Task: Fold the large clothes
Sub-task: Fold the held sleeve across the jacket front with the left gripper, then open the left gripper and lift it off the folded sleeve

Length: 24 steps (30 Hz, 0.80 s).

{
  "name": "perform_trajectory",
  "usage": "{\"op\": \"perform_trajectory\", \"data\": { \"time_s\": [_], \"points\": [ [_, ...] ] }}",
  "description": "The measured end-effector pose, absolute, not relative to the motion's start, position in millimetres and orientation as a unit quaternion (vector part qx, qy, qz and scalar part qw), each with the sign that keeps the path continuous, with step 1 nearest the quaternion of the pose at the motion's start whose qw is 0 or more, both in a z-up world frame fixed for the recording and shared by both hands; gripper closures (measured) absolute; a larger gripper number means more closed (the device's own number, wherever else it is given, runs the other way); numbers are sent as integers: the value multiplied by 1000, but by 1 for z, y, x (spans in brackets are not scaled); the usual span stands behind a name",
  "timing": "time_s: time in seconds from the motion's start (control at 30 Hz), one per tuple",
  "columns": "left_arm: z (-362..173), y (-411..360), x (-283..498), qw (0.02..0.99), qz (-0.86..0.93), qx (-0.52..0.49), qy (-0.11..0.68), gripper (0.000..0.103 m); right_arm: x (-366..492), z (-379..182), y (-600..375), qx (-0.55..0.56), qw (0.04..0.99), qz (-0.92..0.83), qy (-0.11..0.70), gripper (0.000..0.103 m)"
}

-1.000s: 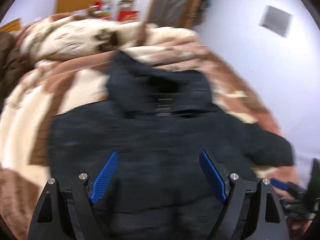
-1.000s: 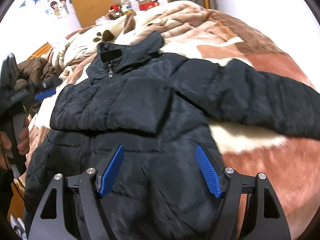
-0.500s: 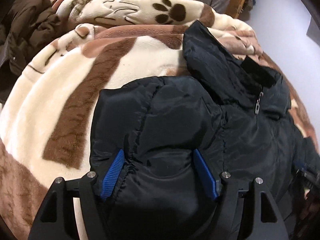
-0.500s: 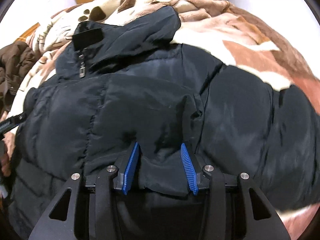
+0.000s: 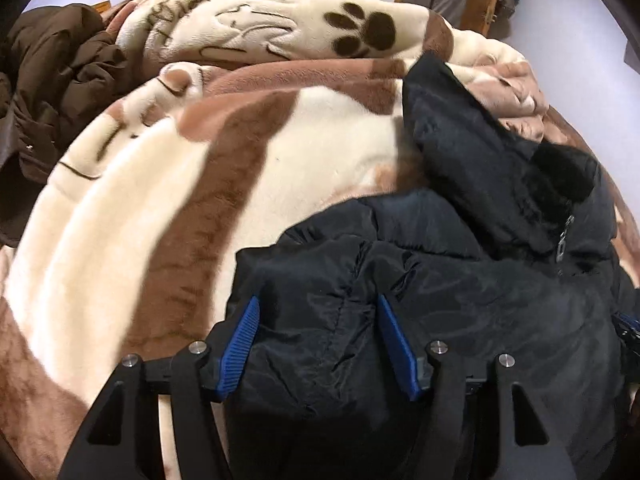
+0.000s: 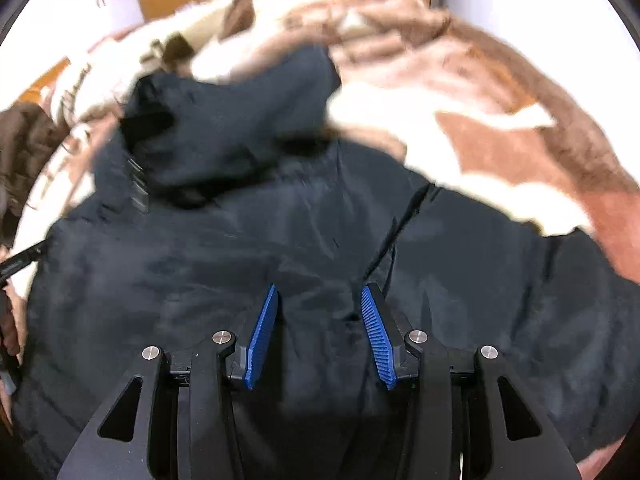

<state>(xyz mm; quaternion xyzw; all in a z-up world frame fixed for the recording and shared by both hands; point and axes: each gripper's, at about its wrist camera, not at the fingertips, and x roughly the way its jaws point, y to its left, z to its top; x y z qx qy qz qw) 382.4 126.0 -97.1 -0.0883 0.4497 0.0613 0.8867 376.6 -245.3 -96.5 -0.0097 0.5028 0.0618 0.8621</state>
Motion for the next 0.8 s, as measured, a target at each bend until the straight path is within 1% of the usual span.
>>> {"op": "perform_trajectory", "data": {
  "time_s": [0.2, 0.27, 0.3, 0.37, 0.47, 0.57, 0.63, 0.67, 0.8],
  "points": [
    [-102, 122, 383, 887, 59, -83, 451, 40, 377, -105, -242, -25, 862, 60, 503, 58],
    [-88, 122, 377, 887, 65, -81, 450, 40, 375, -97, -244, -16, 860, 58, 506, 58],
    [-79, 122, 372, 890, 64, -85, 444, 44, 371, -87, -245, -12, 862, 54, 504, 58],
    [-59, 123, 356, 898, 47, -97, 427, 47, 357, -68, -249, -7, 872, 57, 486, 58],
    [-39, 116, 320, 911, 26, -99, 398, 47, 324, -47, -252, 2, 885, 72, 460, 58],
    [-57, 108, 308, 904, 17, -85, 419, 47, 307, -60, -248, -2, 879, 80, 471, 58],
    [-82, 107, 315, 886, 26, -84, 455, 47, 313, -88, -249, -10, 861, 74, 503, 58],
    [-92, 109, 318, 881, 23, -94, 462, 45, 315, -99, -250, -7, 857, 76, 510, 58],
    [-88, 106, 319, 881, 37, -88, 464, 45, 311, -95, -250, -3, 856, 72, 511, 58]
  ]
}}
